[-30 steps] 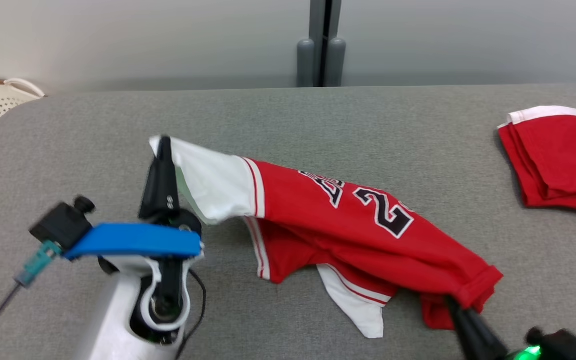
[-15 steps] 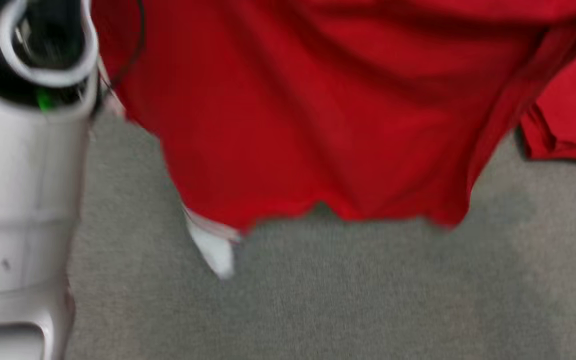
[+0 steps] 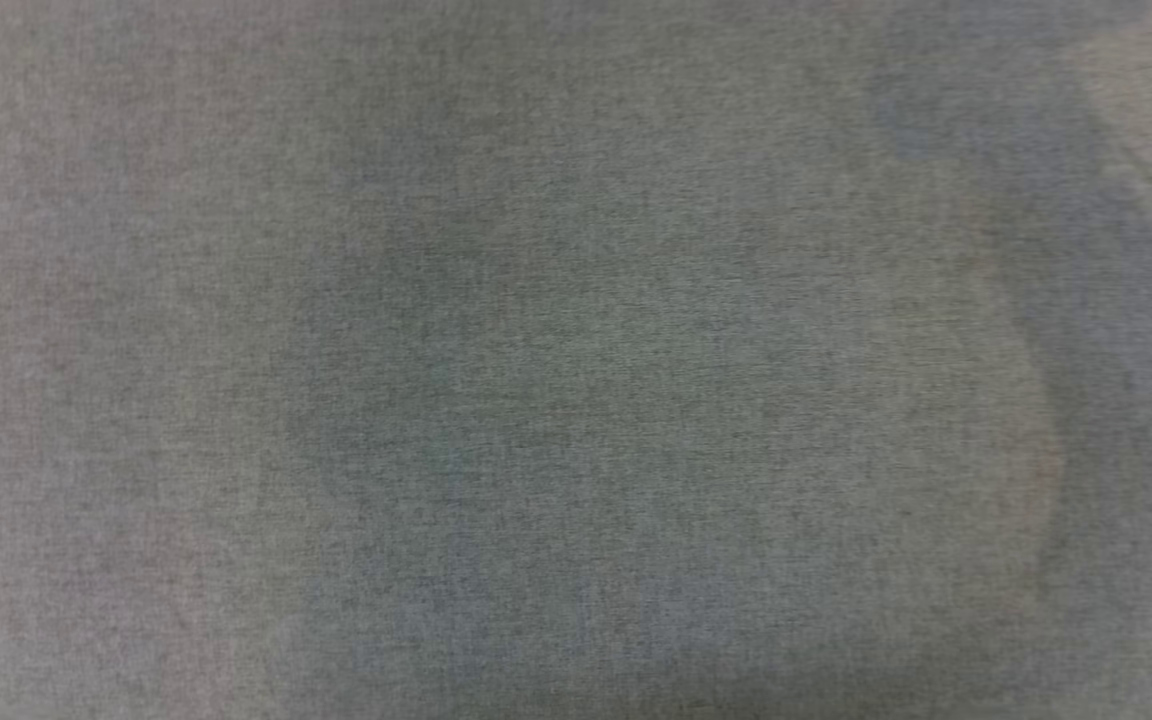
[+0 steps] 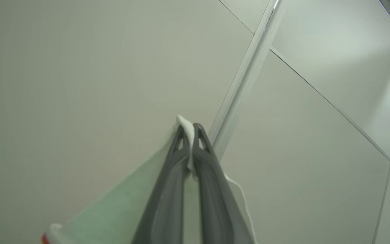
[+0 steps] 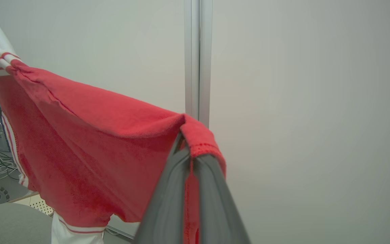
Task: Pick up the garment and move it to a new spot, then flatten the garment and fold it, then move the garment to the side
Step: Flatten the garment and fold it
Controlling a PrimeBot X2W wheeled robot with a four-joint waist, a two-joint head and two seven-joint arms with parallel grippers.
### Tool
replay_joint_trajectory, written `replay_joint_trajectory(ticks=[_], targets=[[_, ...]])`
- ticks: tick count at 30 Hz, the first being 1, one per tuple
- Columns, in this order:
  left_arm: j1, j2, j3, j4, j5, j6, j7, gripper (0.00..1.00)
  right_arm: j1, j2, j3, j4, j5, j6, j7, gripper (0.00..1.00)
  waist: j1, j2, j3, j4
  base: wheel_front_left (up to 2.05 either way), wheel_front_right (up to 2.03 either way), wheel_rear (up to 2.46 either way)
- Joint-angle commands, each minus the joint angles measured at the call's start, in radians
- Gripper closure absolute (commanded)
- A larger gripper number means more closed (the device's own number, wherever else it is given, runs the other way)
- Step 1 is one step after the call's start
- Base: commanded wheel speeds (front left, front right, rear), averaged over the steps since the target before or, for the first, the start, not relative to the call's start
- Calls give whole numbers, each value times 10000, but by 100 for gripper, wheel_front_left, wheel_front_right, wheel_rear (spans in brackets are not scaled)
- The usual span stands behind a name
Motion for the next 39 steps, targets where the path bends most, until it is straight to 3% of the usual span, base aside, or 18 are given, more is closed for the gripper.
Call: replay_joint_trajectory(ticks=[1,9,17,22,32,39], targets=[[-85,-46,45,156,-65,-154,-118,100,-197,-149,222,160,98,-2,-104,100,-3,-3,267,269,0,0,0],[1870,-252,241,378,-743,-619,-383,100,488,-677,1719,1095,1114,-2,-814,100,-3,-3,431,773,0,0,0],[6418,6,161,-1404,-1927,-650,-422,100,2865,-1168,2678,922,2358,-2,-1805,100,-3,-3,-899,702,0,0,0],[9558,354,353,-2699,-2304,-594,-429,100,5152,-1397,2593,364,2792,-3,-2107,100,-3,-3,-2210,457,0,0,0],[15115,382,197,-5747,-2245,633,-413,100,9639,-1282,1526,-1038,2597,-3,-2128,100,-3,-3,-4057,324,0,0,0],[17556,85,363,-7199,-1966,1059,-433,100,12081,-1157,862,-1738,2077,-3,-2129,100,-3,-3,-4472,369,0,0,0]])
